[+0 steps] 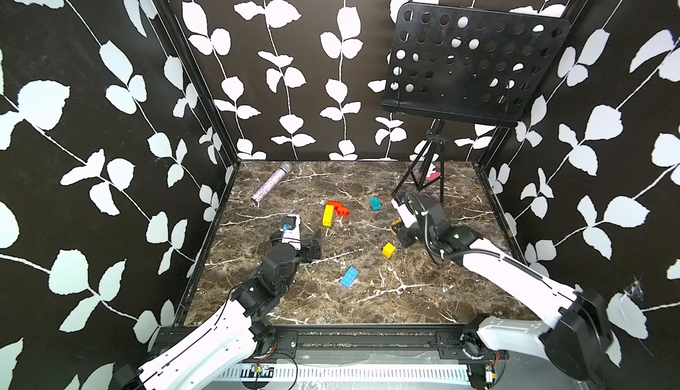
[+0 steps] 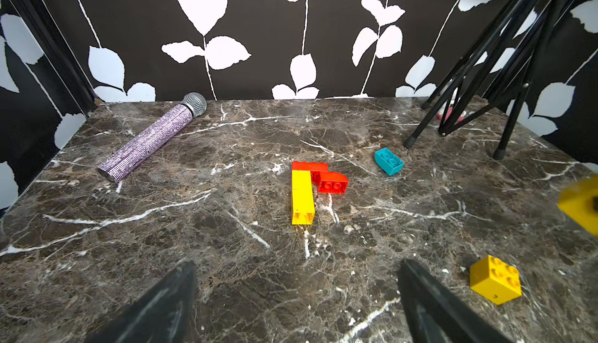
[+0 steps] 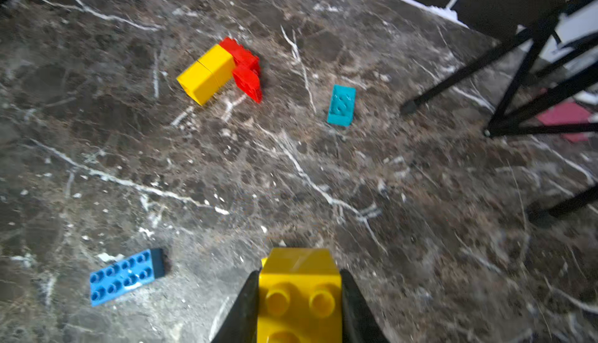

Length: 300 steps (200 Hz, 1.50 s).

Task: Assemble the letter r with lego
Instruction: Assemble the lego brick with the lego brick.

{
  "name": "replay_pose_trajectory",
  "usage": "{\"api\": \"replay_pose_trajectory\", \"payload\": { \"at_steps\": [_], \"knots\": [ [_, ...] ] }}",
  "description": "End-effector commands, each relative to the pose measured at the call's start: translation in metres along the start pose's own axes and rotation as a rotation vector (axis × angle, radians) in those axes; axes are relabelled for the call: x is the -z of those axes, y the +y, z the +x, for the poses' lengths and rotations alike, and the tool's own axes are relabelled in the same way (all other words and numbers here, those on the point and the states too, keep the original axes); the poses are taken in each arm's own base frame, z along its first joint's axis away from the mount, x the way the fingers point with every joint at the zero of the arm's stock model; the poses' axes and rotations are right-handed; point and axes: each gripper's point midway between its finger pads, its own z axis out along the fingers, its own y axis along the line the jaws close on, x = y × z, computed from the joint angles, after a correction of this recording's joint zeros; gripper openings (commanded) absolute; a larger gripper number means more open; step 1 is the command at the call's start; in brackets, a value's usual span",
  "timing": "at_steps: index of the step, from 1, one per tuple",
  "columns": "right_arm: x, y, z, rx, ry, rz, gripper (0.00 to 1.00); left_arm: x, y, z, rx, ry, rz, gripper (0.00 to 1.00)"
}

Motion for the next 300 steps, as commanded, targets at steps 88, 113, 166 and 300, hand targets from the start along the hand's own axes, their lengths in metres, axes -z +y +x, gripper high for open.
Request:
{"api": "replay_pose_trajectory", "payload": {
  "at_steps": [88, 113, 166, 300],
  "knots": [
    [-0.042, -0.005, 0.024, -0.024, 0.162, -0.085, 0.00, 0.009, 0.004, -0.015, 0.109, -0.078, 0.009, 0.99],
    [-0.047, 0.011, 0.022, 0.015, 0.149, -0.186, 0.00, 0.010, 0.005, -0.013, 0.114, -0.076, 0.006, 0.99],
    [-0.059, 0.029, 0.043, 0.056, 0.224, -0.294, 0.00, 0.008, 0.008, -0.009, 0.119, -0.071, -0.008, 0.99],
    [-0.076, 0.027, 0.069, 0.177, 0.303, -0.250, 0.00, 0.000, 0.005, -0.004, 0.098, -0.055, -0.012, 0.99]
  ]
}}
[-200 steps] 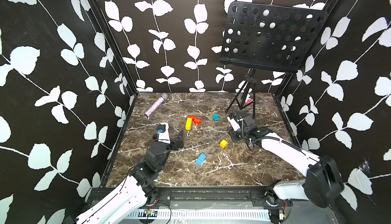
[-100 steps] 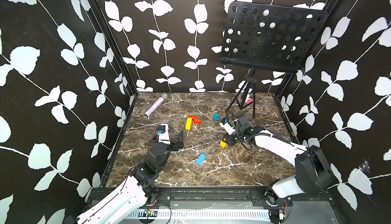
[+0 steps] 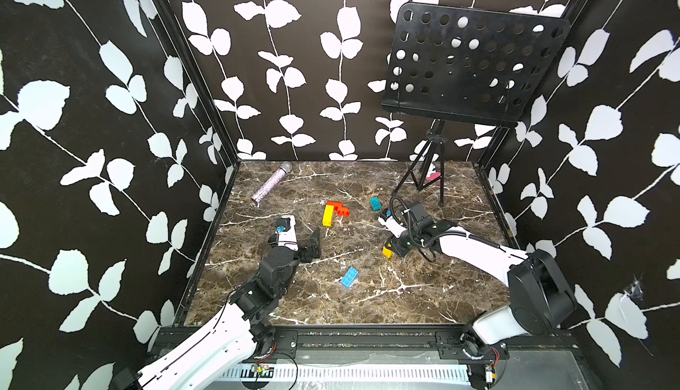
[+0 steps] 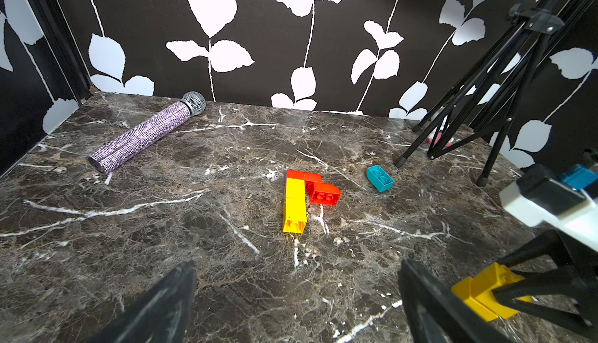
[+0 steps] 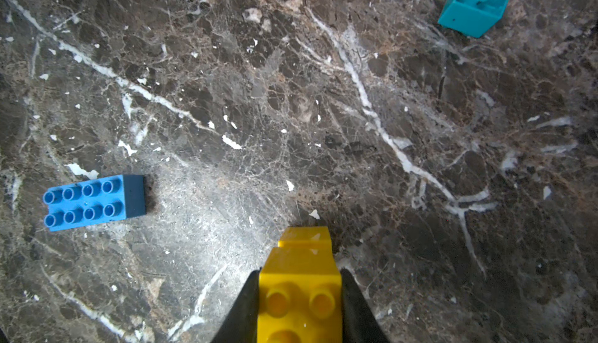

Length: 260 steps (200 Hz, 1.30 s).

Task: Assemble the letter r with lego
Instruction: Assemble the lego brick with the lego brick.

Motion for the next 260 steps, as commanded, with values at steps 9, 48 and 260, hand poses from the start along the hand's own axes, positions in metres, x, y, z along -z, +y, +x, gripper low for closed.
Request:
{"api": "replay_pose_trajectory", "payload": {
  "at_steps": [9, 48, 260],
  "knots": [
    [-0.009, 0.000, 0.012, 0.020, 0.058, 0.008, 0.00, -0.002, 0.001, -0.004, 0.006, -0.021, -0.008, 0.99],
    [-0.011, -0.005, 0.024, -0.012, 0.123, 0.035, 0.00, -0.001, 0.001, -0.003, 0.008, -0.021, -0.008, 0.99],
    [-0.014, 0.034, 0.076, -0.262, 0.163, 0.148, 0.00, 0.001, 0.006, -0.006, -0.016, -0.025, -0.030, 0.99]
  ]
}}
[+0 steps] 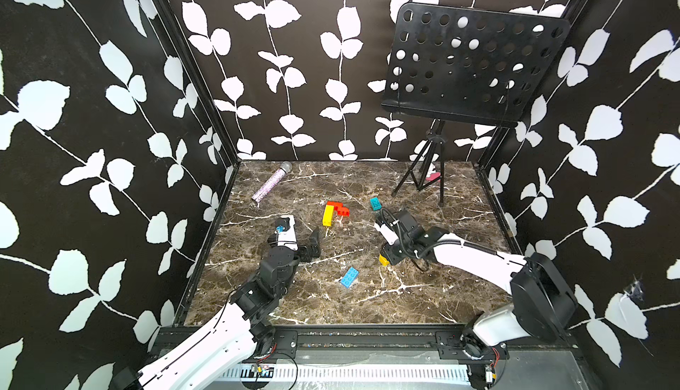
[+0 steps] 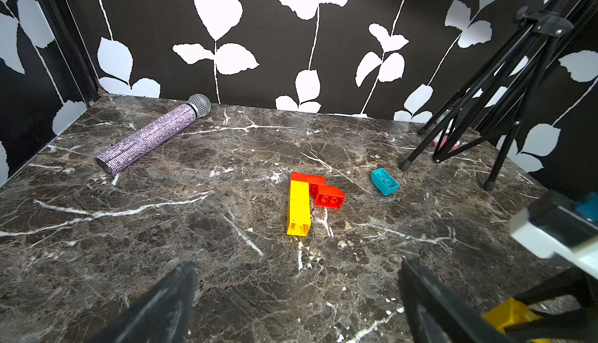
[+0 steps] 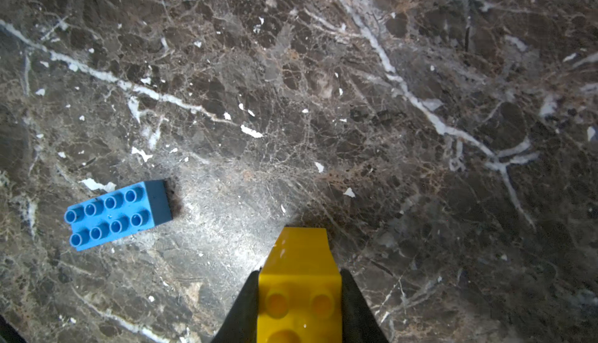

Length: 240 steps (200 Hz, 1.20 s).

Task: Assemble the letter r with lego
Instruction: Assemble the lego brick with the lego brick.

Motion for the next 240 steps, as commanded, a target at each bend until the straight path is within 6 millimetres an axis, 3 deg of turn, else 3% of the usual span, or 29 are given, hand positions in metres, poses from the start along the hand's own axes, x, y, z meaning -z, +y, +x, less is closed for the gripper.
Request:
{"api": "replay_pose_trajectory", "payload": {
  "at_steps": [1, 35, 77, 99, 120, 161, 184, 217, 240],
  "knots": [
    [-0.015, -0.007, 0.058, -0.087, 0.126, 0.079, 0.00, 0.001, 0.003, -0.004, -0.009, -0.016, -0.013, 0.99],
    [-0.028, 0.002, 0.088, -0.110, 0.180, 0.040, 0.00, 0.000, 0.004, -0.001, -0.003, -0.012, -0.015, 0.99],
    [-0.048, 0.015, 0.131, -0.120, 0.374, 0.009, 0.00, 0.001, 0.005, 0.002, 0.007, -0.006, -0.017, 0.99],
    [-0.052, 0.017, 0.137, -0.078, 0.412, 0.061, 0.00, 0.003, 0.007, 0.002, 0.013, -0.008, -0.021, 0.99],
    [-0.051, 0.019, 0.120, -0.029, 0.388, 0.089, 0.00, 0.006, 0.009, 0.001, 0.018, -0.017, -0.025, 0.99],
    [-0.051, 0.029, 0.038, 0.088, 0.267, 0.106, 0.00, 0.007, 0.011, -0.003, -0.002, -0.018, -0.034, 0.99],
    [-0.059, 0.033, 0.008, 0.133, 0.216, 0.120, 0.00, 0.006, 0.010, -0.004, -0.007, -0.015, -0.035, 0.99],
    [-0.075, 0.028, 0.003, 0.181, 0.238, 0.153, 0.00, 0.005, 0.009, -0.004, -0.016, -0.007, -0.035, 0.99],
    [-0.087, 0.027, 0.019, 0.186, 0.281, 0.150, 0.00, 0.008, 0.011, -0.005, -0.017, -0.007, -0.038, 0.99]
  ]
}}
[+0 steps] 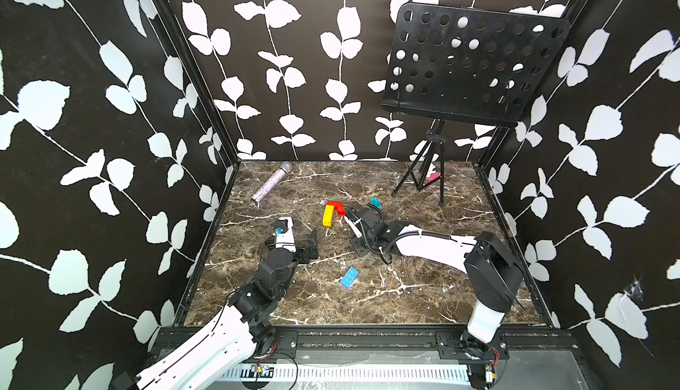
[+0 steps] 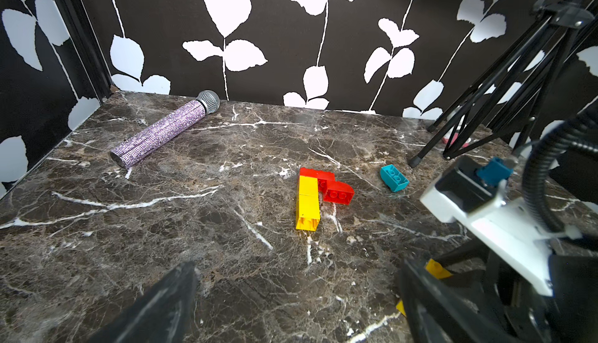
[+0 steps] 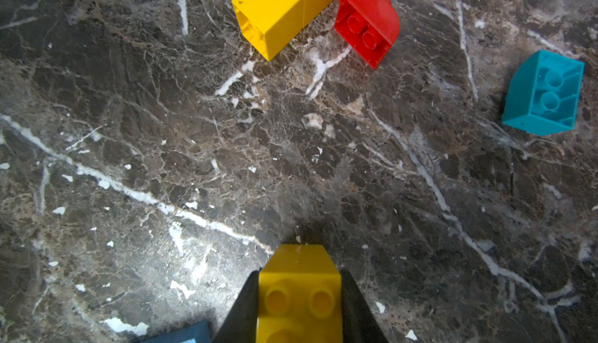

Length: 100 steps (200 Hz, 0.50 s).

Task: Assemble the letter r with lego
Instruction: Assemble the lego brick with the lego brick.

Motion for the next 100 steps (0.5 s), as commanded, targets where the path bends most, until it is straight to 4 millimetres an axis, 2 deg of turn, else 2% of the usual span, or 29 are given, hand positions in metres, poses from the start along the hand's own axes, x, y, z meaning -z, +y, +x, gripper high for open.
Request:
{"api": "replay_pose_trajectory", "payload": {
  "at_steps": [1, 23, 37, 59, 100],
  "knots": [
    [-0.033, -0.009, 0.100, 0.083, 0.331, 0.047, 0.00, 0.004, 0.003, -0.010, -0.009, -0.014, -0.011, 0.99],
    [-0.037, -0.008, 0.118, 0.075, 0.369, 0.038, 0.00, 0.007, 0.006, -0.011, -0.002, -0.026, -0.018, 0.99],
    [-0.036, -0.007, 0.118, 0.065, 0.355, 0.028, 0.00, 0.009, 0.007, -0.012, 0.000, -0.030, -0.020, 0.99],
    [-0.028, -0.004, 0.097, 0.052, 0.292, 0.014, 0.00, 0.010, 0.008, -0.013, -0.001, -0.031, -0.022, 0.99],
    [0.000, 0.000, 0.041, 0.023, 0.117, -0.010, 0.00, 0.008, 0.005, -0.016, -0.007, -0.026, -0.020, 0.99]
  ]
}}
